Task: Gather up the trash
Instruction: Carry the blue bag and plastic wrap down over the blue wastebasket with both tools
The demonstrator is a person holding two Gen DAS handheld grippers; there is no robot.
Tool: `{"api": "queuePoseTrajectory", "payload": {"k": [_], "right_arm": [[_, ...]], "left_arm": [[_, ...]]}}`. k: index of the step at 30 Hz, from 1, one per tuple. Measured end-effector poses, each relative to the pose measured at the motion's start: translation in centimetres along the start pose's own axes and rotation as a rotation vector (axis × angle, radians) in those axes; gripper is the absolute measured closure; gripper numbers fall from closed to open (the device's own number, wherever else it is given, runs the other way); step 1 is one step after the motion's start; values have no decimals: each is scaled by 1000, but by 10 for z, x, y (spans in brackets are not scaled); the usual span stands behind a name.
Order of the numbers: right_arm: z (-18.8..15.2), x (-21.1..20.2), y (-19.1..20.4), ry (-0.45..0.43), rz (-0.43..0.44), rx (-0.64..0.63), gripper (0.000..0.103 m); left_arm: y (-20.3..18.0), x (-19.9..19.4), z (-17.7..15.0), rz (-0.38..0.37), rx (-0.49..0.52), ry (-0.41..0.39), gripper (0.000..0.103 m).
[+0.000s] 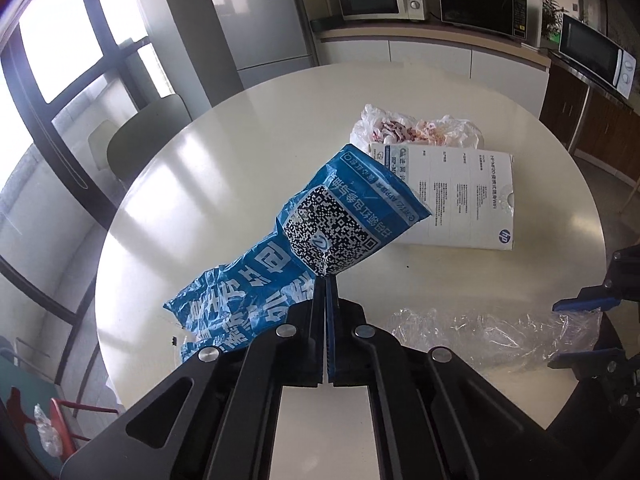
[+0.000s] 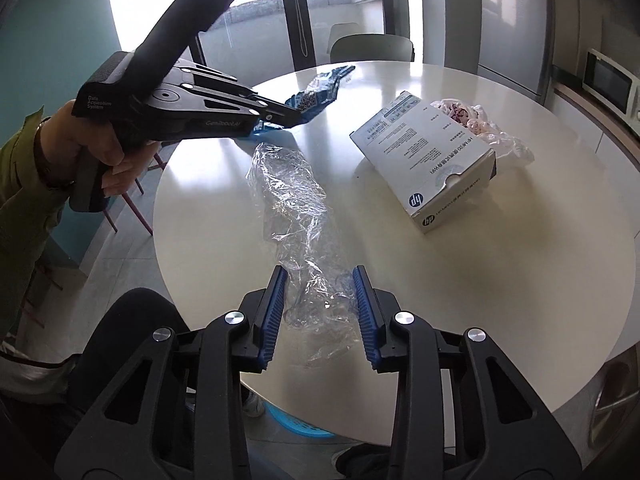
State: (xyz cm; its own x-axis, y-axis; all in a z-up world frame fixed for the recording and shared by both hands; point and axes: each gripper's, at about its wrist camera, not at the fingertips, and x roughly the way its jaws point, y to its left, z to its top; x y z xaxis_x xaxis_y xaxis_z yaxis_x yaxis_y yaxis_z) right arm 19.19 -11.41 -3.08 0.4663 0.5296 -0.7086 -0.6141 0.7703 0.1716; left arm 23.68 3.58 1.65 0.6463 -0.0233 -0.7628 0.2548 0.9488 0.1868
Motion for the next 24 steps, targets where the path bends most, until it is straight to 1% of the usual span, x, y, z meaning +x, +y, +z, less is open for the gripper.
{"api": "queuePoseTrajectory", "payload": {"k": [2, 5, 9, 11, 15, 21, 24], "right_arm": [[-4, -4, -1, -11, 1, 16, 71], [-8, -9, -5, -26, 0, 47, 71], [-15, -20, -12, -59, -7, 99, 71], [-17, -27, -14, -77, -8, 116, 71], [-23, -41, -11, -97, -2, 130, 71], [-37, -66, -4, -125, -1, 138, 71], [-46, -81, -1, -134, 6, 140, 71]], "left_arm": [[3, -19, -4, 10, -40, -31, 103], [10, -41, -7, 38, -94, -54, 103], [10, -76, -15, 36, -151, -119, 103], [7, -94, -21, 32, -165, -153, 103], [-5, -119, -35, 25, -183, -189, 103], [-20, -146, -58, 17, -207, -220, 103], [-31, -160, -75, 22, -205, -230, 103]]}}
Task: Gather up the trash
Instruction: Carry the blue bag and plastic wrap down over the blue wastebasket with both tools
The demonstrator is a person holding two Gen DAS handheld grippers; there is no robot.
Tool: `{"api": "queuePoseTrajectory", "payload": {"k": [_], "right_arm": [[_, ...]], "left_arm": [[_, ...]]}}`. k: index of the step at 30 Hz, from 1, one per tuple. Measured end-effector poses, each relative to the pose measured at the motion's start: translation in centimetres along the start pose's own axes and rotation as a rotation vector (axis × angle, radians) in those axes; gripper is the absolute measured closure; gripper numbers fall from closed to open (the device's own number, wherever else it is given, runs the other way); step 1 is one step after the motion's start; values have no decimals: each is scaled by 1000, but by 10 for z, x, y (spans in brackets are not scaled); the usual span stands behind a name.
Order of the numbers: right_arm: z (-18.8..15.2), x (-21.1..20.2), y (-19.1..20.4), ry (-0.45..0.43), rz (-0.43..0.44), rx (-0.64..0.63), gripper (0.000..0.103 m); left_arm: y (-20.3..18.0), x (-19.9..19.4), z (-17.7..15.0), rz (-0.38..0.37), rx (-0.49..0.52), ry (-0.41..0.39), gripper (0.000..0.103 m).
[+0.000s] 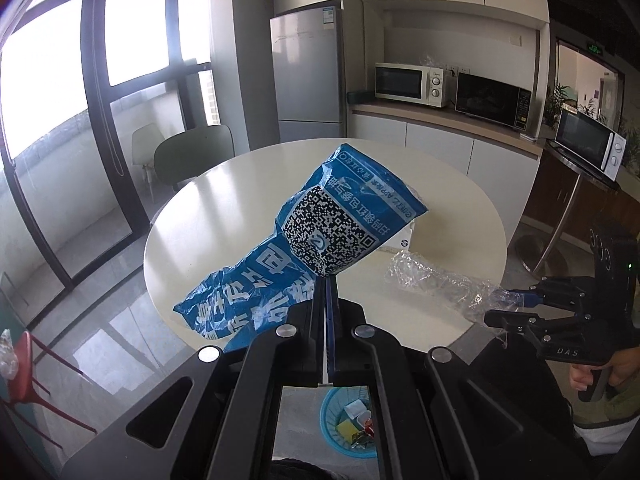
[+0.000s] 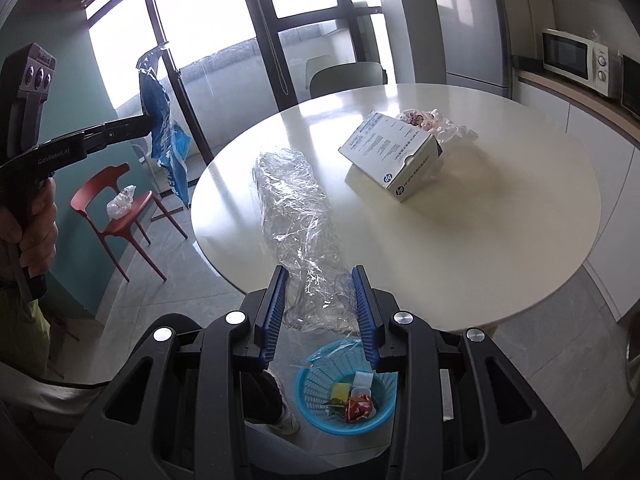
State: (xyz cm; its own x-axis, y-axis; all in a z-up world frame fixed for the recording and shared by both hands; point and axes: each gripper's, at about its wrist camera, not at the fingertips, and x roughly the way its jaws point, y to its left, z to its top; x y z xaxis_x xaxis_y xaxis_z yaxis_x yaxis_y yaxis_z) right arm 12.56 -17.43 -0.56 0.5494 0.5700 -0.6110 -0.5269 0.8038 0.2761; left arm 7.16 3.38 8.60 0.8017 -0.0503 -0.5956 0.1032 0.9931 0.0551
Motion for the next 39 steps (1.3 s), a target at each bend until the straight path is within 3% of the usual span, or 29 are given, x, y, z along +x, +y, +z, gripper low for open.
{"api": "queuePoseTrajectory", "payload": {"k": [9, 16, 24, 39], "right_arm": [[-24, -38, 20, -15, 20, -17, 71], [-45, -45, 26, 19, 17, -16, 71], [-77, -33, 29, 109, 7, -4, 71], [-123, 33, 9, 260, -30, 48, 71]], "left_arm": [[-15, -34, -53, -20, -43, 35, 103], [-21, -28, -90, -36, -78, 105, 103], [-26, 4, -122, -117, -102, 163, 103], [-36, 74, -179, -167, -123, 284, 103]]}}
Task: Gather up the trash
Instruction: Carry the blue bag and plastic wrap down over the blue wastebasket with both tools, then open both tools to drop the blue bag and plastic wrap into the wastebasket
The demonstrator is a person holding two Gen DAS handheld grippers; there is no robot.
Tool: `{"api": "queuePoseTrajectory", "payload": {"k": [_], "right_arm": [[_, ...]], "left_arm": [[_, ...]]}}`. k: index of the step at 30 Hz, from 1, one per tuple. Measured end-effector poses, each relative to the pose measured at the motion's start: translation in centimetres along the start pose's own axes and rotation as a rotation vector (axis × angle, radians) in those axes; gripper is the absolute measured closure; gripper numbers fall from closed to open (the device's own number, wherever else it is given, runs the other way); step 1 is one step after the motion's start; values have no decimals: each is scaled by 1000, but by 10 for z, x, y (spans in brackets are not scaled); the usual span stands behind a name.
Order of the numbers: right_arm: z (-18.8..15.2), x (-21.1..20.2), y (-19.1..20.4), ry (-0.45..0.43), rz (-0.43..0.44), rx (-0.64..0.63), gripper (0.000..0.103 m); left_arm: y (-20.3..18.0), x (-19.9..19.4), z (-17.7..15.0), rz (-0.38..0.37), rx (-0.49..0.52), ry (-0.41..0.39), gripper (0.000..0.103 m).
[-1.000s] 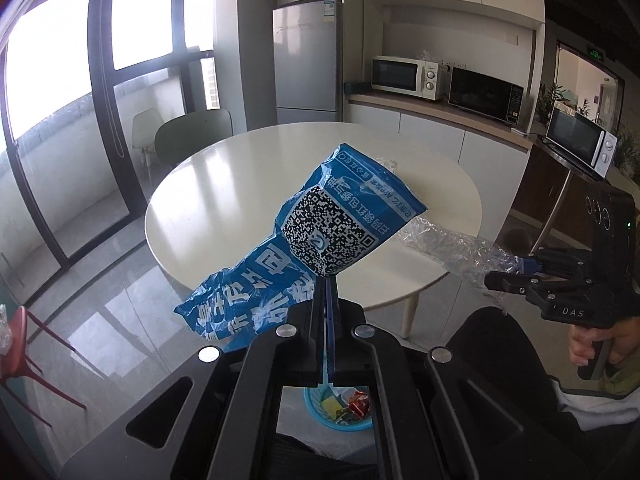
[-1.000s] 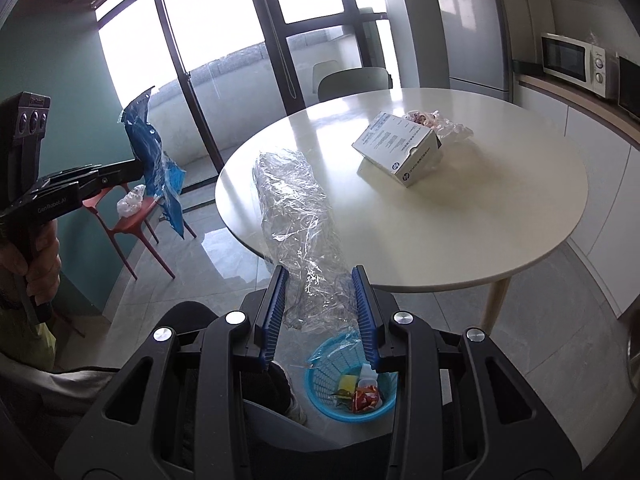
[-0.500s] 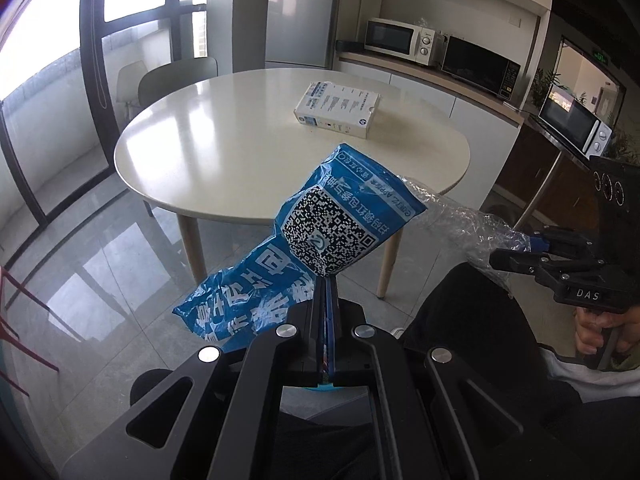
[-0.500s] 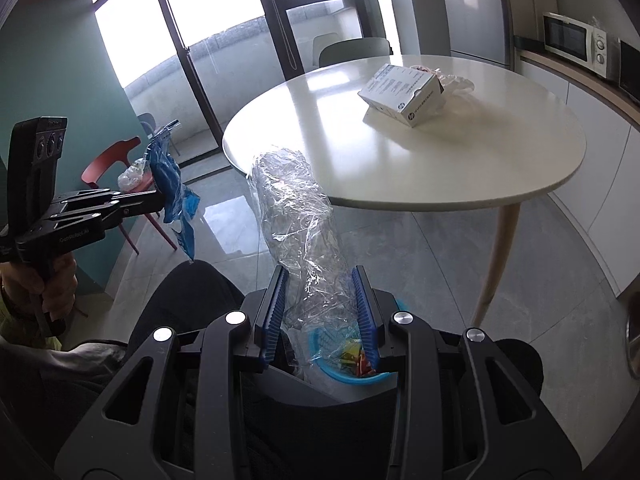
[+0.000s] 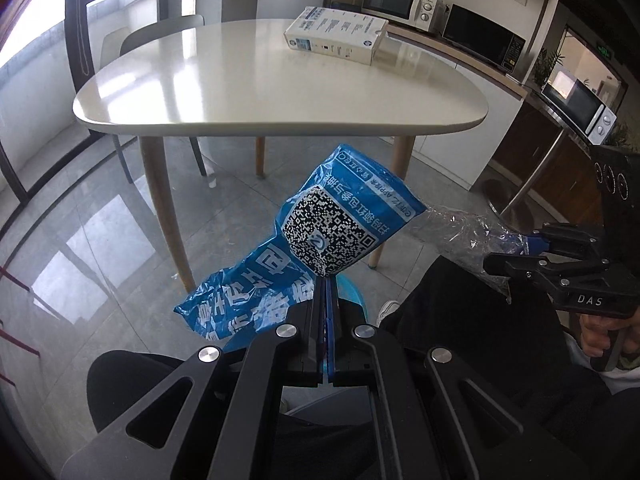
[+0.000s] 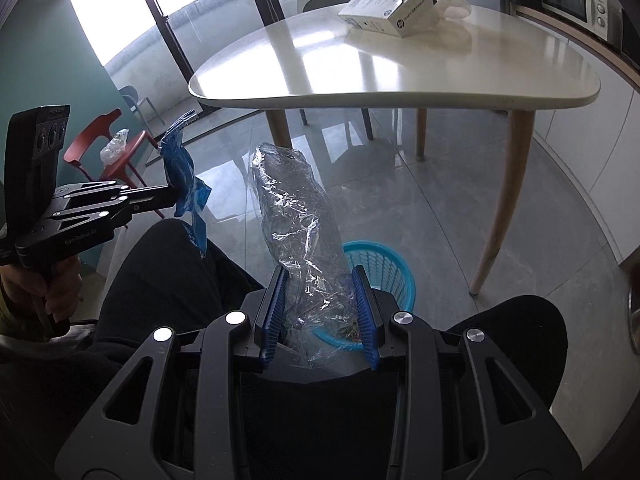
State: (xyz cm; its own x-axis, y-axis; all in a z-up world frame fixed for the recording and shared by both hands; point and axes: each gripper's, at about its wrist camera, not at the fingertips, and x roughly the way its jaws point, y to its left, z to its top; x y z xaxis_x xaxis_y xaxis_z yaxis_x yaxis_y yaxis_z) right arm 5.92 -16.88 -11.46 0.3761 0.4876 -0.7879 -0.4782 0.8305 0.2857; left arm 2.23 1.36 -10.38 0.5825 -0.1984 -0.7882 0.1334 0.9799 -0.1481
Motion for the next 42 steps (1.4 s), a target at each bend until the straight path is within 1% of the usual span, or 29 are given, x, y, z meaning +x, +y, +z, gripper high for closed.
{"api": "queuePoseTrajectory", "payload": {"k": [4, 8, 10, 13, 18, 23, 25, 29, 34, 38, 42], "right_arm": [[0, 22, -7, 29, -15, 23, 71], [-2, 44, -12, 52, -32, 34, 71], [-2, 56, -15, 67, -50, 43, 71], [-6, 73, -24, 89, -60, 77, 71], [-8, 98, -36, 108, -91, 119, 71], [-1, 122, -41, 122, -96, 157, 71], [2, 135, -44, 136, -118, 165, 71], [6, 162, -46, 178, -132, 189, 71], [7, 195, -62, 219, -145, 261, 71], [9, 225, -72, 266, -154, 294, 71], [6, 252, -83, 304, -159, 339, 71]], "left_arm": [[0, 18, -4, -22, 5, 4, 103], [-4, 35, -8, -50, 42, -19, 103], [-3, 45, -11, -77, 32, -10, 103], [-3, 61, -13, -91, 23, -4, 103], [12, 92, -16, -110, -30, 21, 103], [17, 121, -15, -138, -74, 44, 103], [21, 131, -14, -152, -99, 53, 103], [35, 156, -12, -165, -182, 98, 103], [54, 181, -14, -163, -306, 150, 103], [55, 199, -13, -138, -317, 158, 103], [54, 214, -10, -145, -313, 162, 103]]}}
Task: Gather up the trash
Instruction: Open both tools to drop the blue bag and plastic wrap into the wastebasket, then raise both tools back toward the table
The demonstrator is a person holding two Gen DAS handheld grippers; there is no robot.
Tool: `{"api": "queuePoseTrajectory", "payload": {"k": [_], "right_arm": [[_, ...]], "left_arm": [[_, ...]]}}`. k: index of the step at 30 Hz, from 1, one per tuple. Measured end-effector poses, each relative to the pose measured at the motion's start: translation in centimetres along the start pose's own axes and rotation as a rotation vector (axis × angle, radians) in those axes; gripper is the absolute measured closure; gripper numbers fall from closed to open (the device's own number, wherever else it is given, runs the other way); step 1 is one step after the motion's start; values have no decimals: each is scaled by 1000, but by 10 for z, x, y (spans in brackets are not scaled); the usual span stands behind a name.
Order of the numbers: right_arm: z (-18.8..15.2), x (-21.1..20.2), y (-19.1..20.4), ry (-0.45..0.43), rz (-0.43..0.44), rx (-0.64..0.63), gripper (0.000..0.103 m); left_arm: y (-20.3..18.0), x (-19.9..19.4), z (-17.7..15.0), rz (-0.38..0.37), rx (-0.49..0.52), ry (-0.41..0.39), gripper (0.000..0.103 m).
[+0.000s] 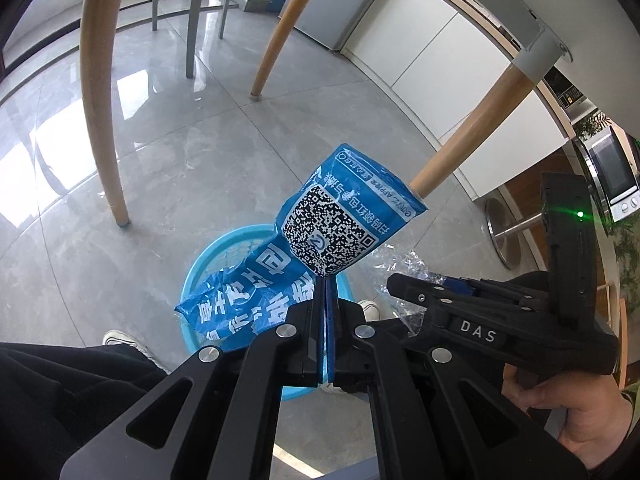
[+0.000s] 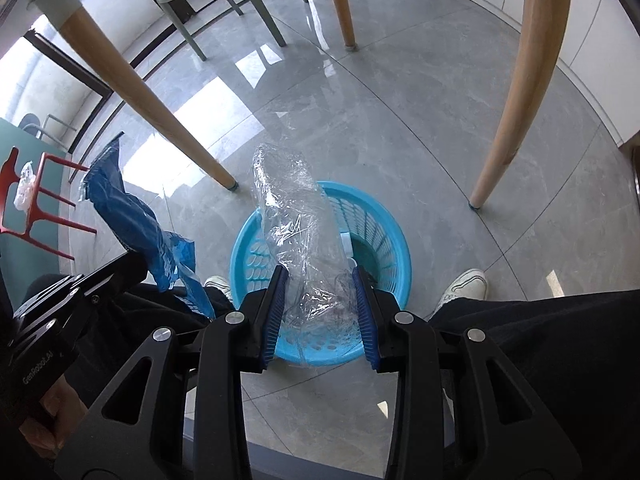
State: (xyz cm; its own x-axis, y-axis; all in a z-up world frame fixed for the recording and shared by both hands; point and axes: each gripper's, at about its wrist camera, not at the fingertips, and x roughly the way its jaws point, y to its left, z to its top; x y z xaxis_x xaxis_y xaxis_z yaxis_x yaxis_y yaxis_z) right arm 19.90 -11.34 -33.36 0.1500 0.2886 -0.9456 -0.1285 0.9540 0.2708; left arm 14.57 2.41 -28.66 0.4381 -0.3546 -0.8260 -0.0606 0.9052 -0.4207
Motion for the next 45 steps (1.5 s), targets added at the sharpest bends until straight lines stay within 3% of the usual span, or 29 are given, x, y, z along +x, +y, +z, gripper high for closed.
{"api": "queuePoseTrajectory", "payload": {"k": [7, 17, 20, 23, 28, 36, 39, 45], "right_arm": [[6, 38, -9, 79, -17, 44, 71], [8, 61, -17, 147, -10, 85, 68], [7, 67, -18, 177, -11, 92, 64], [4, 70, -16, 195, 0, 86, 60], [0, 76, -14, 233, 0, 81, 53], [-3, 65, -12, 204, -2, 74, 52], [-2, 50, -9, 164, -30, 57, 52], [-5, 23, 1, 111, -31, -1, 48]], "left_arm": [[6, 37, 10, 7, -21, 72, 103], [14, 77, 13, 15, -42, 177, 103], [19, 83, 13, -3, -63, 205, 102], [25, 86, 13, 24, -79, 223, 92], [32, 84, 14, 50, -113, 204, 92], [35, 75, 11, 94, -123, 212, 91], [37, 68, 9, 76, -131, 214, 83], [34, 45, 6, 87, -135, 185, 78]]}}
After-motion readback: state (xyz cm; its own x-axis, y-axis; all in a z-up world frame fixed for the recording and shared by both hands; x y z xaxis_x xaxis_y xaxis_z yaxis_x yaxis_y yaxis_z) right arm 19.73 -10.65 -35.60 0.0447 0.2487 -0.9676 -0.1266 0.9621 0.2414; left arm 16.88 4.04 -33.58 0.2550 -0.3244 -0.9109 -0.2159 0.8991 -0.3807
